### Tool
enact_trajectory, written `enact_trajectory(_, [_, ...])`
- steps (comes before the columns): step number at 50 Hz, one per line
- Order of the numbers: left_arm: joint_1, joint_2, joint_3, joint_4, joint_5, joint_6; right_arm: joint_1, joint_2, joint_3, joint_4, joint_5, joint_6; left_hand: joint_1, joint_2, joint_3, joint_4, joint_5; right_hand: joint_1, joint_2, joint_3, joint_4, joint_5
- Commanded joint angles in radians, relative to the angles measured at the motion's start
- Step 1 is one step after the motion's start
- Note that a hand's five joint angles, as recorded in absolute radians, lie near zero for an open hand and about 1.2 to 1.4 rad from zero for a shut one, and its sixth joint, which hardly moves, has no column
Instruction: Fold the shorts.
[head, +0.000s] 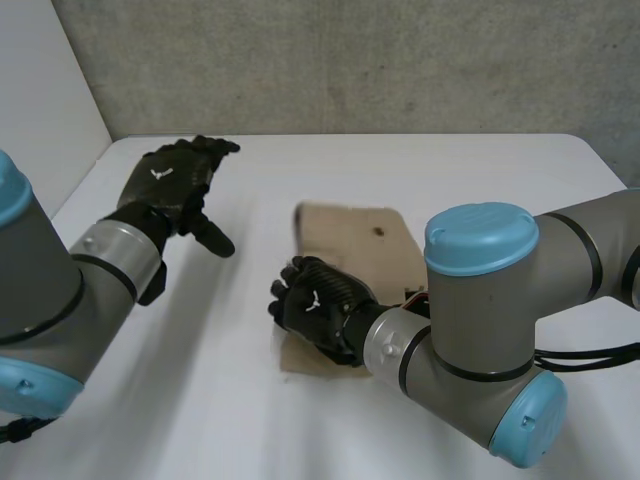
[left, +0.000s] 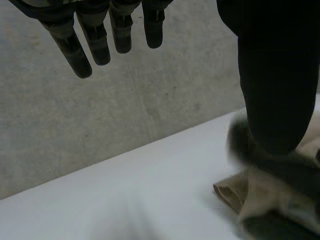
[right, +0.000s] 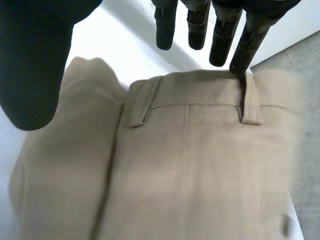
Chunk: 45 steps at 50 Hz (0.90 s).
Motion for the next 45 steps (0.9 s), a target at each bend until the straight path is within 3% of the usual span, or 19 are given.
enact_trajectory(1, [0.013, -0.010, 0.101, -0.048, 0.002, -0.041, -0.065, -0.129, -0.017, -0.102, 0.000, 0.344, -0.015, -0.026, -0.039, -0.029, -0.048, -0.031, -0.049, -0.044, -0.064, -0.072])
enact_trajectory(2, [0.010, -0.015, 0.113, -0.050, 0.002, -0.041, -0.106, -0.178, -0.008, -0.131, 0.009, 0.471, -0.015, -0.026, -0.039, -0.029, -0.048, -0.031, -0.049, -0.044, -0.064, -0.072])
enact_trajectory(6, [-0.012, -0.068, 0.179, -0.057, 0.002, -0.042, -0.209, -0.245, -0.002, -0.145, 0.040, 0.721, -0.015, -0.026, -0.039, -0.029, -0.048, -0.031, -0.049, -0.044, -0.064, -0.072])
enact_trajectory(10, [-0.104, -0.170, 0.268, -0.070, -0.003, -0.042, -0.264, -0.245, 0.006, -0.126, 0.066, 0.808, -0.015, -0.026, -0.039, -0.029, -0.048, -0.031, -0.049, -0.044, -0.064, -0.072])
enact_trajectory(15, [-0.212, -0.340, 0.400, -0.100, -0.030, -0.042, -0.275, -0.197, -0.008, -0.102, 0.124, 0.810, -0.015, -0.025, -0.038, -0.028, -0.047, -0.031, -0.049, -0.044, -0.064, -0.072])
enact_trajectory(24, [-0.271, -0.555, 0.522, -0.163, -0.135, -0.039, -0.279, 0.036, -0.121, 0.006, 0.172, 0.810, -0.012, -0.022, -0.035, -0.025, -0.044, -0.031, -0.049, -0.044, -0.064, -0.072])
enact_trajectory(33, [-0.276, -0.581, 0.439, -0.353, -0.228, -0.021, -0.289, 0.153, -0.137, 0.088, 0.160, 0.673, -0.015, -0.026, -0.039, -0.029, -0.048, -0.031, -0.049, -0.044, -0.064, -0.072])
enact_trajectory(38, [-0.276, -0.575, 0.414, -0.360, -0.233, -0.019, -0.303, 0.148, -0.092, 0.085, 0.164, 0.548, -0.015, -0.026, -0.039, -0.029, -0.048, -0.031, -0.049, -0.044, -0.064, -0.072])
enact_trajectory(45, [-0.286, -0.569, 0.423, -0.360, -0.225, 0.036, -0.291, 0.105, -0.075, 0.025, 0.166, 0.540, -0.015, -0.026, -0.039, -0.029, -0.048, -0.031, -0.049, -0.044, -0.064, -0.072])
